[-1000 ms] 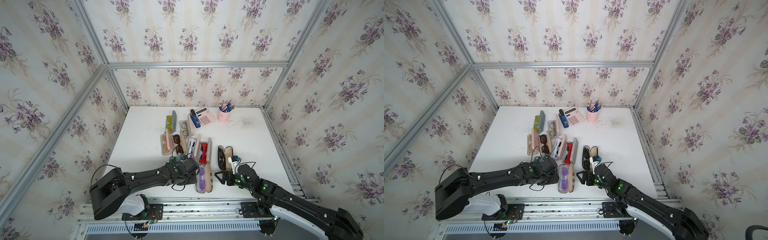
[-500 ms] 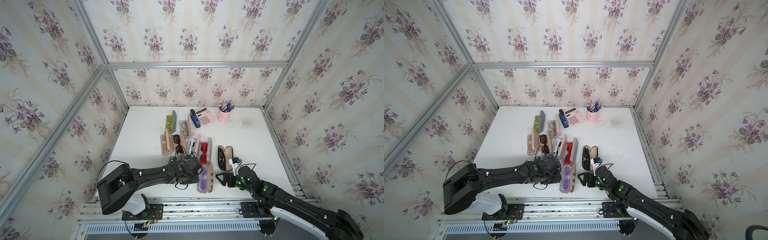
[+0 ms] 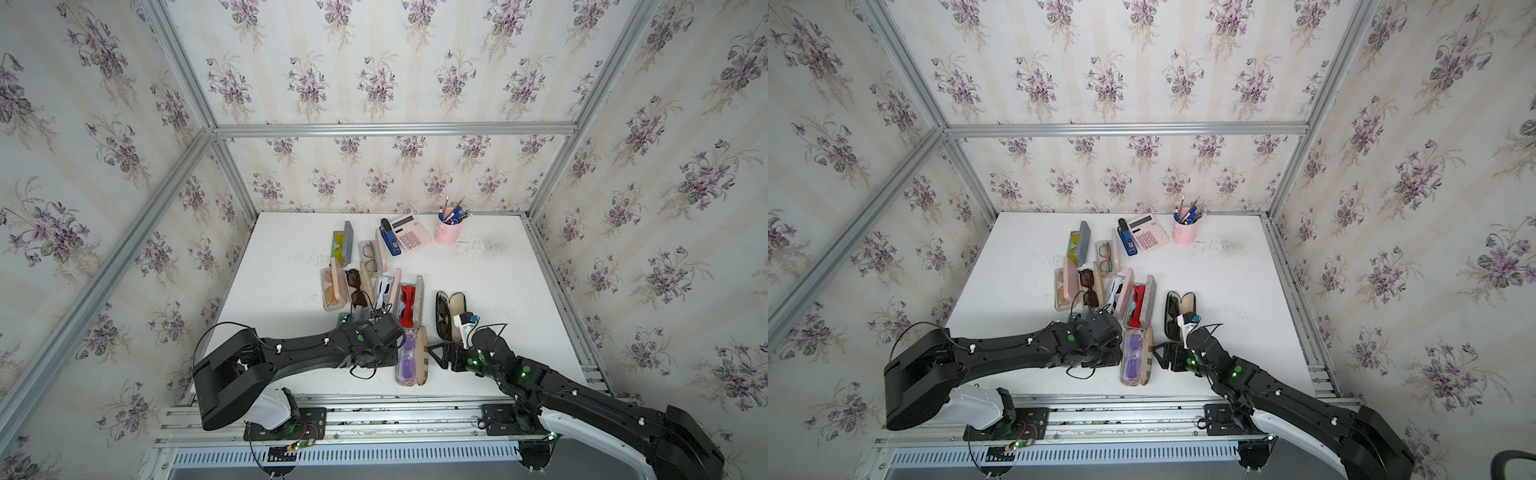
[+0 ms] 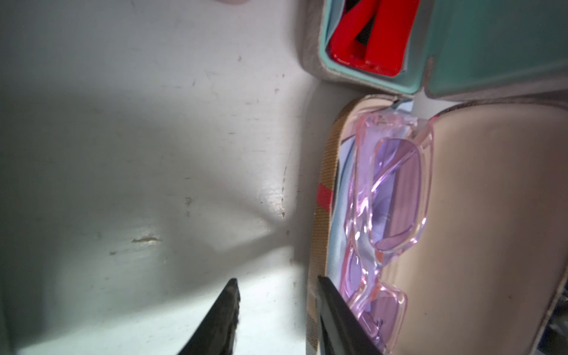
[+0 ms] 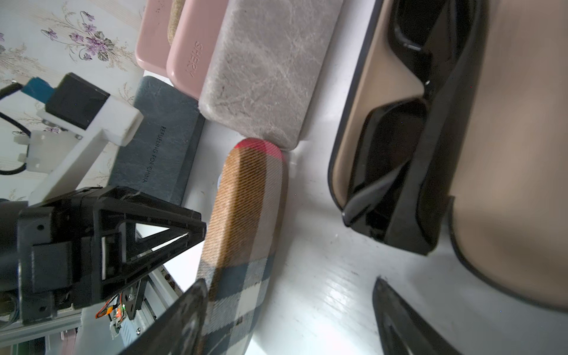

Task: Close the glasses case
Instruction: Close the glasses case at the center of the board.

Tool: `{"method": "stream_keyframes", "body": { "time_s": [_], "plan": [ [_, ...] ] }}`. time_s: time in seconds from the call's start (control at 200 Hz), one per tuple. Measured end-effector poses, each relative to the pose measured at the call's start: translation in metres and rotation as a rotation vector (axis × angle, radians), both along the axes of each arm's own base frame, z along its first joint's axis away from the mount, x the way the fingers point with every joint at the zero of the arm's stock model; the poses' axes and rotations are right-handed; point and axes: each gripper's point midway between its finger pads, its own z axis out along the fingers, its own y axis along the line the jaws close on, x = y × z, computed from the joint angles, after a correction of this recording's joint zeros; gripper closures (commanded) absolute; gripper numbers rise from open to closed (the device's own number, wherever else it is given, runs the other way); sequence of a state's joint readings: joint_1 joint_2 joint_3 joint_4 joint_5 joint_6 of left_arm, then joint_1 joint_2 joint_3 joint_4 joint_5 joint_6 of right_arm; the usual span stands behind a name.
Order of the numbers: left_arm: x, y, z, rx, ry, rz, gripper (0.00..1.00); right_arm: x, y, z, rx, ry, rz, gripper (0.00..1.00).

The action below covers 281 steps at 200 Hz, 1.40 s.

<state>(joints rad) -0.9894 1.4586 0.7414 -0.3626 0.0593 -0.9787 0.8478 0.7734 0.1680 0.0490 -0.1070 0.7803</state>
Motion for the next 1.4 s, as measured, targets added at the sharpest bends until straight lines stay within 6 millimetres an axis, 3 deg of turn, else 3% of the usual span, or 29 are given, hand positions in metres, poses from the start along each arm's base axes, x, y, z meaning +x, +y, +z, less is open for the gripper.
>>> {"method": "stream_keyframes", "body": {
  "time_s": [0.245,0.574,0.759,1.004,1.404],
  "plan": [
    [0.001,-0.002,0.002,-0.009,-0.008,-0.006,0.56,0.000,0.003,-0.002,0.001,0.005,0.010,0.17],
    [0.002,-0.016,0.029,-0.094,-0.051,-0.032,0.53,-0.001,0.005,-0.002,0.005,0.004,0.017,0.17],
    [0.003,-0.023,0.033,-0.104,-0.056,-0.051,0.52,-0.001,0.006,0.004,0.022,-0.010,0.018,0.18],
    [0.001,-0.028,0.012,-0.050,-0.015,-0.079,0.55,-0.002,0.007,0.005,0.026,-0.013,0.023,0.19],
    [-0.004,-0.023,0.000,-0.021,0.005,-0.086,0.66,-0.007,0.009,0.006,0.028,-0.012,0.036,0.20]
  ]
}}
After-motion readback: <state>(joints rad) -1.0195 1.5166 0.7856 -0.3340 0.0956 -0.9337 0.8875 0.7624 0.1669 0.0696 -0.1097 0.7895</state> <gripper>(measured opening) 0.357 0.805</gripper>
